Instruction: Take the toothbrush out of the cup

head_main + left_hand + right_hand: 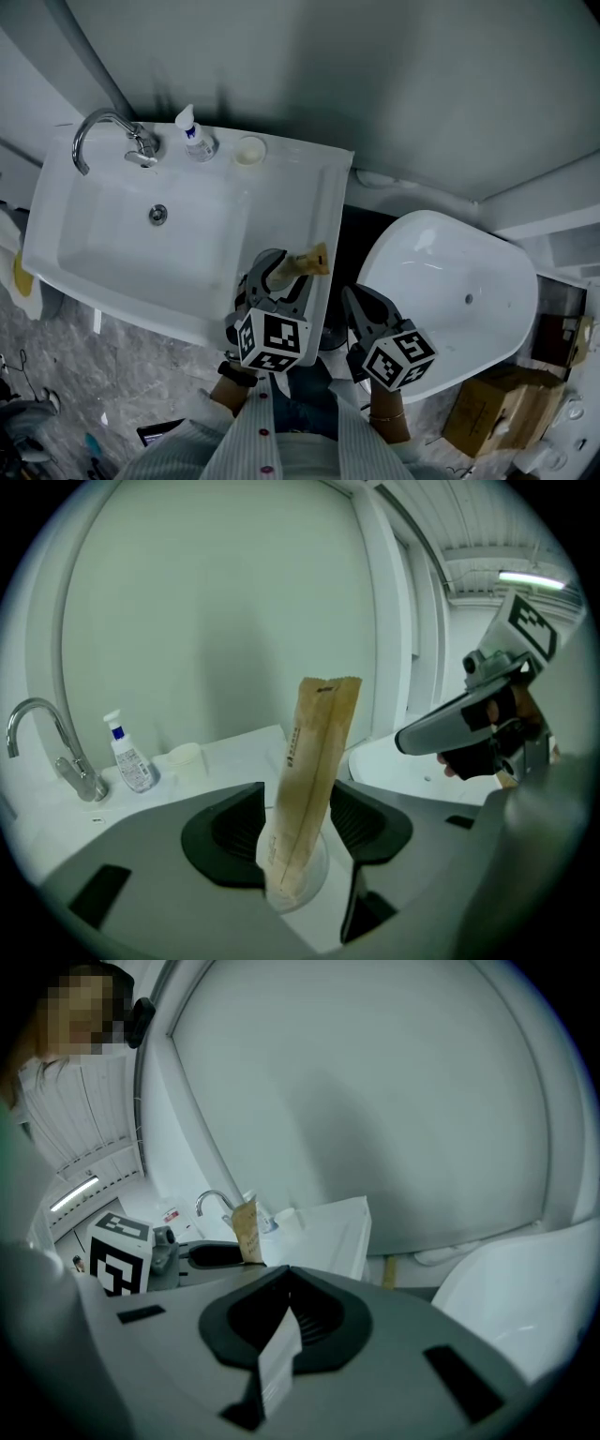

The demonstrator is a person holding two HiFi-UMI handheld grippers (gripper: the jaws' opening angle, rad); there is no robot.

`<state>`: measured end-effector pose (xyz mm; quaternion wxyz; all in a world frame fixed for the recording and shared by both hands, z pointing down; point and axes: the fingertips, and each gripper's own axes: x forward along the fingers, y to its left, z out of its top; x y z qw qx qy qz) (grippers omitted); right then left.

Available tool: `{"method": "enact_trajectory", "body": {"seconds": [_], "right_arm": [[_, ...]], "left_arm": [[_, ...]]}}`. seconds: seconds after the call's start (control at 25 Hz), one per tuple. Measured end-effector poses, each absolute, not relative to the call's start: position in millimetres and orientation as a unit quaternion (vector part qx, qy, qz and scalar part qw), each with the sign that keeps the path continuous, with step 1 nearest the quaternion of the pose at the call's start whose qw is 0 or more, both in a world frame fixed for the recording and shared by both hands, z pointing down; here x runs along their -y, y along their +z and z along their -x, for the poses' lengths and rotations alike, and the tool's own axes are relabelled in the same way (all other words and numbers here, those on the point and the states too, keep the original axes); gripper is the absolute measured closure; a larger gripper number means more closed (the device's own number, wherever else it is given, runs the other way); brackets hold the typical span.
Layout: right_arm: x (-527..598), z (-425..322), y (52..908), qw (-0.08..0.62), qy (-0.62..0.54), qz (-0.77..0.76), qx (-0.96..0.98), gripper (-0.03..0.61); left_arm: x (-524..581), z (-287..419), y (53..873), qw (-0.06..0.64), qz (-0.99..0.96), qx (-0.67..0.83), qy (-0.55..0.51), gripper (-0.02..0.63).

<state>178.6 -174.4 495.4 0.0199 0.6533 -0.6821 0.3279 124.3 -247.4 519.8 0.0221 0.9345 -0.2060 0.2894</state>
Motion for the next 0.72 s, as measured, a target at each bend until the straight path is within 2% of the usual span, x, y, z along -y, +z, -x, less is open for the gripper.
{"method": "enact_trajectory", "body": {"seconds": [0.16, 0.32, 0.72], "right_arm": [[171, -181, 495, 0.021, 0.327, -0.654, 0.682, 0.566], [168, -185, 495, 0.022, 0.327, -0.656, 0.68, 0.566], [169, -185, 497, 0.026, 0.326, -0.651, 0.685, 0.566]], "left_arm": [[248, -123, 520, 0.015, -0.932, 0.214, 0.293, 0.405], [251, -121, 519, 0.013, -0.93, 0.222, 0.292, 0.456], [259, -115, 517, 0.011, -0.926, 0.24, 0.29, 0.529]]}}
